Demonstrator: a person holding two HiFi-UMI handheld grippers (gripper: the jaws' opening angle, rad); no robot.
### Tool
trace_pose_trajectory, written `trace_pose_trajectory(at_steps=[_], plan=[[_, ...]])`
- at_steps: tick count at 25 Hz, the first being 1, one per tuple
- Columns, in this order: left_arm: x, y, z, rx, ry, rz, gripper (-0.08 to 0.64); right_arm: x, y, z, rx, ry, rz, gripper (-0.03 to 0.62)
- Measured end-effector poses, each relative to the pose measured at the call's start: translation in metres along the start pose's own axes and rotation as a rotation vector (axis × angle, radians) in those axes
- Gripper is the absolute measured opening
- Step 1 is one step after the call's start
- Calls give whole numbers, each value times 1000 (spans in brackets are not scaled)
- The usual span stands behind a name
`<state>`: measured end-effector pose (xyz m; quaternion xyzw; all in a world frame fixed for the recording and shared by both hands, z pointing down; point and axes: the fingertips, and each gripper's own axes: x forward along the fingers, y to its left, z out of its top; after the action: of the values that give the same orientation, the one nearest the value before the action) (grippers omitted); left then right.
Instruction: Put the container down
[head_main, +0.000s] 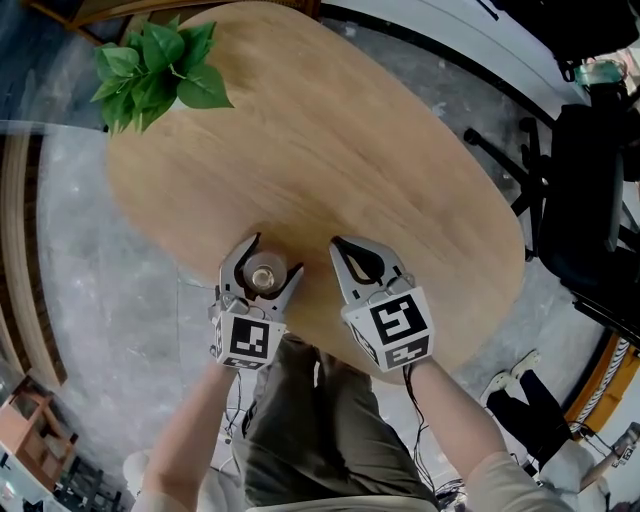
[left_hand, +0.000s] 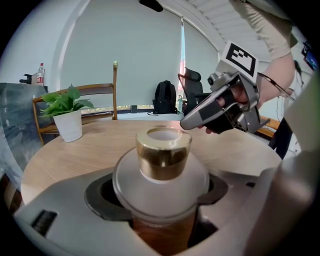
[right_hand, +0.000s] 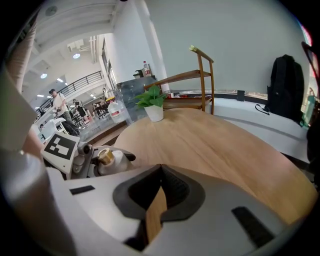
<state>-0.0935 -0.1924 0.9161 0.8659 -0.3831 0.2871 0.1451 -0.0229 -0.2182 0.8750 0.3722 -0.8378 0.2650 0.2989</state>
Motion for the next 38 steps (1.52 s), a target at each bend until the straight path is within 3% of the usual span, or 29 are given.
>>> trace_pose_trajectory(at_steps=[8, 15, 20, 28, 30, 31, 38], plan=[[1, 3, 3, -6, 58, -28, 365, -5, 6, 15, 42, 1, 0, -4], [-25, 8, 46, -26, 74, -54, 368, -40, 15, 64, 35, -27, -16, -3], [-60, 19, 102, -95, 37, -62, 367, -80, 25, 109, 21, -62, -32, -3], [-139, 33, 216, -20, -47, -34, 362, -175, 52, 192, 41, -177, -77, -5], [-167, 40, 245, 0, -86, 5, 236, -197, 62, 210, 32, -201, -82, -3], [-181, 43, 258, 6, -105, 23, 218, -207, 67, 219, 27, -214, -82, -4], [-266, 44, 351, 12, -227, 100, 193, -295, 95, 294, -49, -339, -87, -3]])
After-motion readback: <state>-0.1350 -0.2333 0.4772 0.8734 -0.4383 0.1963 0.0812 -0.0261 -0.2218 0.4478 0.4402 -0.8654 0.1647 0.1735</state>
